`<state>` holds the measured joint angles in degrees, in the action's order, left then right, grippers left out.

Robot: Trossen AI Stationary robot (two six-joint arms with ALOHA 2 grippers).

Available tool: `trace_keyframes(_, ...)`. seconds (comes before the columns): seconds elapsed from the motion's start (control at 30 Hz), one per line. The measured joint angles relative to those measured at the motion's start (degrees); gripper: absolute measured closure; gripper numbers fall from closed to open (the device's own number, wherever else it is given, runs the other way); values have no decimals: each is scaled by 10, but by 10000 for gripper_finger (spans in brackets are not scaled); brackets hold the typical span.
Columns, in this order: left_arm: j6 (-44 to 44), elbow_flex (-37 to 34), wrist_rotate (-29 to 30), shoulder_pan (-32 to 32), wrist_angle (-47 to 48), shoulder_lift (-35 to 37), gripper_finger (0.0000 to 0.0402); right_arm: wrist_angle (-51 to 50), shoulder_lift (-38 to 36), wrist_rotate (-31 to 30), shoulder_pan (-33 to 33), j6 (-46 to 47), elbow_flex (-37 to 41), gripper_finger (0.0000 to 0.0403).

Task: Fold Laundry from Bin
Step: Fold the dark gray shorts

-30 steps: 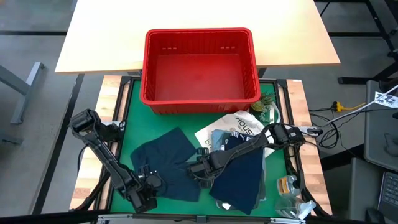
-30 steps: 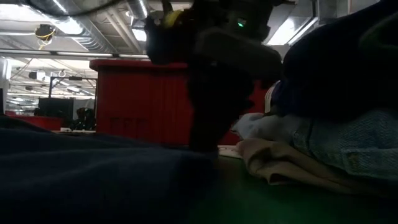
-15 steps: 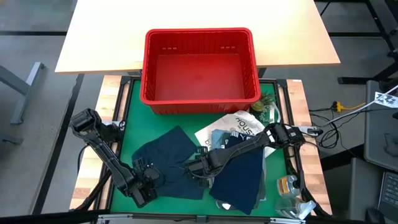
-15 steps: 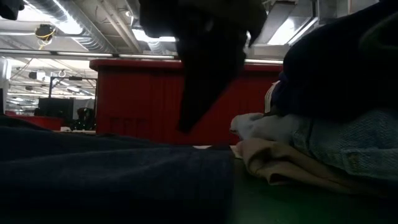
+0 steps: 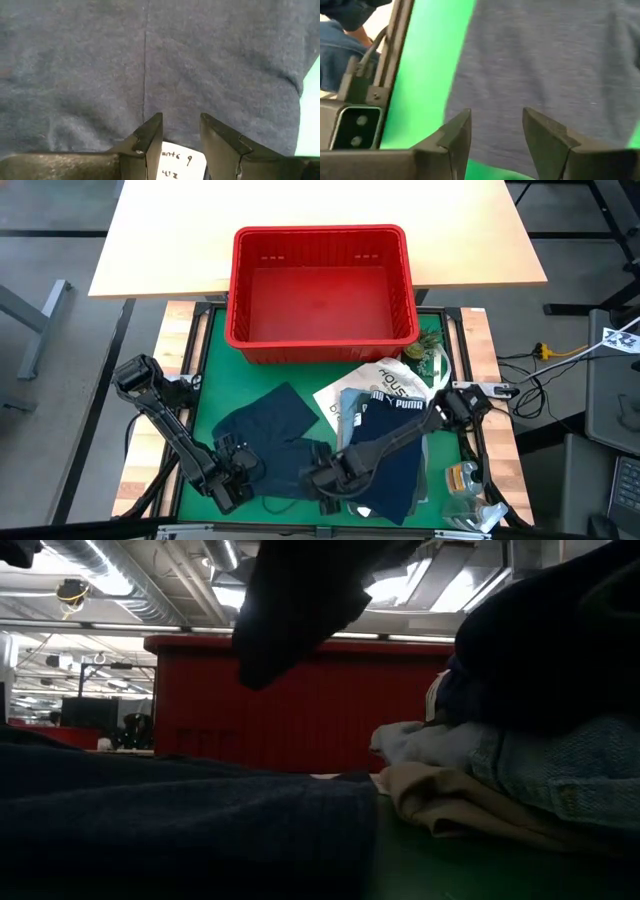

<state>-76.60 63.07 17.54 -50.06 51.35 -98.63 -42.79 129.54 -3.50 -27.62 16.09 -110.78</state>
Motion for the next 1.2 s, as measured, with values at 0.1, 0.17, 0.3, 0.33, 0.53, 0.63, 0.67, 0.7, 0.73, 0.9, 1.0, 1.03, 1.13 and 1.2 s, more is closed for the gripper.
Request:
trace_keyframes(0.1, -11, 0, 10, 0, 0, 0, 278, 32, 8, -4, -16, 0, 1, 226)
trace_keyframes(0.17, -25, 0, 11, -3, -1, 0, 278, 44, 9, -12, -25, 0, 8, 226)
trace_keyframes(0.3, -50, 0, 16, -9, -3, 0, 278, 82, 10, -21, -35, 1, 40, 226)
trace_keyframes(0.33, -58, 0, 23, -10, -4, 0, 278, 81, 10, -25, -36, 1, 43, 226)
trace_keyframes(0.53, -98, -29, 44, -10, -22, 0, 278, 118, 11, -30, -34, 1, 88, 226)
trace_keyframes(0.63, -110, -54, 38, -10, -37, 0, 278, 136, 10, -30, -35, 1, 108, 226)
trace_keyframes(0.67, -116, -64, 31, -10, -45, 0, 278, 135, 10, -30, -35, 1, 112, 226)
trace_keyframes(0.7, -119, -75, 21, -10, -52, 0, 278, 130, 10, -30, -35, 1, 116, 226)
trace_keyframes(0.73, -124, -84, 8, -10, -55, 0, 278, 130, 10, -30, -35, 1, 120, 226)
trace_keyframes(0.9, -145, -104, -20, -10, -51, 3, 278, 125, 8, -7, -35, 1, 129, 226)
trace_keyframes(1.0, -146, -103, -24, -11, -44, 3, 278, 120, 8, 12, -34, 0, 129, 226)
trace_keyframes(1.03, -146, -101, -25, -11, -42, 3, 278, 119, 8, 15, -34, 0, 128, 226)
trace_keyframes(1.13, -145, -91, -33, -10, -36, 1, 278, 108, 8, 23, -35, 1, 116, 226)
trace_keyframes(1.2, -144, -80, -44, -11, -36, 0, 278, 106, 10, 31, -35, 1, 103, 226)
